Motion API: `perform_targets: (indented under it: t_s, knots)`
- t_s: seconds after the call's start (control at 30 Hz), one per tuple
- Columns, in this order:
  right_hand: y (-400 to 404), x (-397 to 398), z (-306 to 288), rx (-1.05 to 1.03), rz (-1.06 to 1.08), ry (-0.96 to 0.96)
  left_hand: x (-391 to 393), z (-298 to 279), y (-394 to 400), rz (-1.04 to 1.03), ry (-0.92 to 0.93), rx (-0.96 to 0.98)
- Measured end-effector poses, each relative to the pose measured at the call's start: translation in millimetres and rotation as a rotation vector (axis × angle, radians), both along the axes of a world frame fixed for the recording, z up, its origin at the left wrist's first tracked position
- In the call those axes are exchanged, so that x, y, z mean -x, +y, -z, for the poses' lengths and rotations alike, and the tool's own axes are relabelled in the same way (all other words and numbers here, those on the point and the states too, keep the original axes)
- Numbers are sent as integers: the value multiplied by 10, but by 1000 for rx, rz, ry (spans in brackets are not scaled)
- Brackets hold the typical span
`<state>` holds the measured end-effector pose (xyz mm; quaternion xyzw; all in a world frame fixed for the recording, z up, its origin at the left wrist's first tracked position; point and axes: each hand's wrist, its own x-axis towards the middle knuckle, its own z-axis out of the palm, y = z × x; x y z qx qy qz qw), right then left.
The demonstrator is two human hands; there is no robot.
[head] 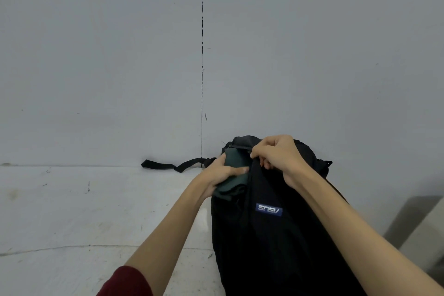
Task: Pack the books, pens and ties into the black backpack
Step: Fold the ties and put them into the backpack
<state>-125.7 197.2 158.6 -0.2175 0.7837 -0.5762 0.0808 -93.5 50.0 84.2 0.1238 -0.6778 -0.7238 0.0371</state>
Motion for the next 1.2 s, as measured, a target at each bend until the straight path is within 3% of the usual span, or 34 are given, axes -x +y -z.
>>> perform_targets:
  t_s: [0.13, 0.23, 0.33, 0.47, 0.6, 0.67, 0.8, 0.97, 1.07, 1.2]
  knots:
    - [-35, -38, -10, -142, -39, 52, 154, -52, 174, -296, 90, 85]
    - [-93, -82, -27, -263, -68, 99, 199, 28, 282, -360, 165, 201]
    - [-124, -89, -44, -331, -89, 142, 131, -2, 304, -303, 178, 240]
    - [-117, -63, -59, -333, -83, 130, 42, -23, 179, -78, 155, 277]
    - [-106, -50, -70, -320, -91, 106, -81, 72, 29, 106, 86, 7]
    - [-101, -51, -71, -315, -95, 95, -110, 131, -18, 120, 53, -33]
    - [-103, -58, -77, -309, -102, 87, -96, 115, -62, 59, 5, 95]
    - [-119, -78, -45, -333, -98, 97, -62, 22, -90, 142, -89, 118]
    - [-148, -103, 12, -346, -83, 119, -61, 29, -92, 166, -202, 258]
    - [-207, -131, 104, -305, -74, 102, -34, 97, -83, 47, -282, 624]
